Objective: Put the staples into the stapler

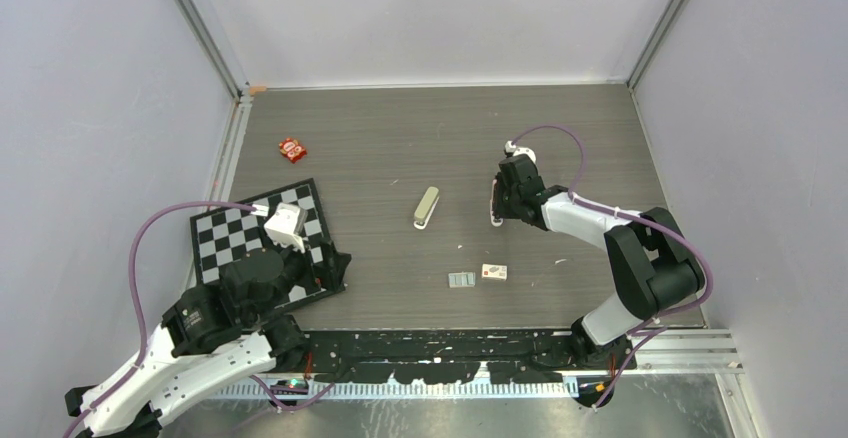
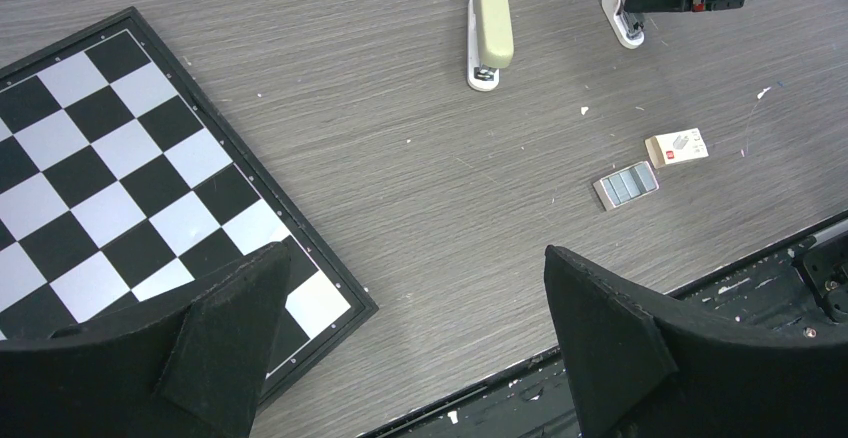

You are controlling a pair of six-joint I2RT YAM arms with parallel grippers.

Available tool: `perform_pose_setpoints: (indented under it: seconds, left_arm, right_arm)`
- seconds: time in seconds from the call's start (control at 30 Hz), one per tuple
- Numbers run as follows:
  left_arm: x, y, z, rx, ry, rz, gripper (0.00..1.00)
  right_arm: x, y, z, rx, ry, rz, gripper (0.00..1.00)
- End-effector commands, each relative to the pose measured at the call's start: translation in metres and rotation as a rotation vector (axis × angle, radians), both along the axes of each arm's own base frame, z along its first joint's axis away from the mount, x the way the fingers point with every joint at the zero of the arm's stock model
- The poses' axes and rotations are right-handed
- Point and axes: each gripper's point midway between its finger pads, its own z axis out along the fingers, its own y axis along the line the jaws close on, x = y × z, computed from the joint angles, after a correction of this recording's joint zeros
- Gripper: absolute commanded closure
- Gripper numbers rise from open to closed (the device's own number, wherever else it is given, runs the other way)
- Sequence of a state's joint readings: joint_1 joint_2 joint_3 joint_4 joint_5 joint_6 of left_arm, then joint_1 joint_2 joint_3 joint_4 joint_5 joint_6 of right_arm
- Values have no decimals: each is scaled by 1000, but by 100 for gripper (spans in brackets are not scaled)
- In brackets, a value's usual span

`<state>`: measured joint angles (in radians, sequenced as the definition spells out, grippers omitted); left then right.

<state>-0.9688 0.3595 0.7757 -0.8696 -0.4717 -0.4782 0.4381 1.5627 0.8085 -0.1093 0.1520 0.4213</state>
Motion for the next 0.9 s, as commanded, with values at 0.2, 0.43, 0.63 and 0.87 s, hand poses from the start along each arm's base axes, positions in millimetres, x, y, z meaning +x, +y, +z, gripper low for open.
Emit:
perform_pose_setpoints:
  seconds: [0.2, 0.43, 0.63, 0.87]
  left_arm:
    - [2, 3, 4, -5, -25, 13, 0]
    - [2, 3, 4, -5, -25, 13, 0]
    - [4, 5, 5, -4, -30, 27, 0]
    - [10, 0, 23, -70, -66, 48, 0]
  right_arm:
    - [5, -2, 2, 5, -20, -15, 71]
    - [6, -1, 15, 8, -31, -17, 70]
    - [11, -7, 33, -7, -60, -47, 62]
    - [16, -7, 43, 14, -51, -61, 55]
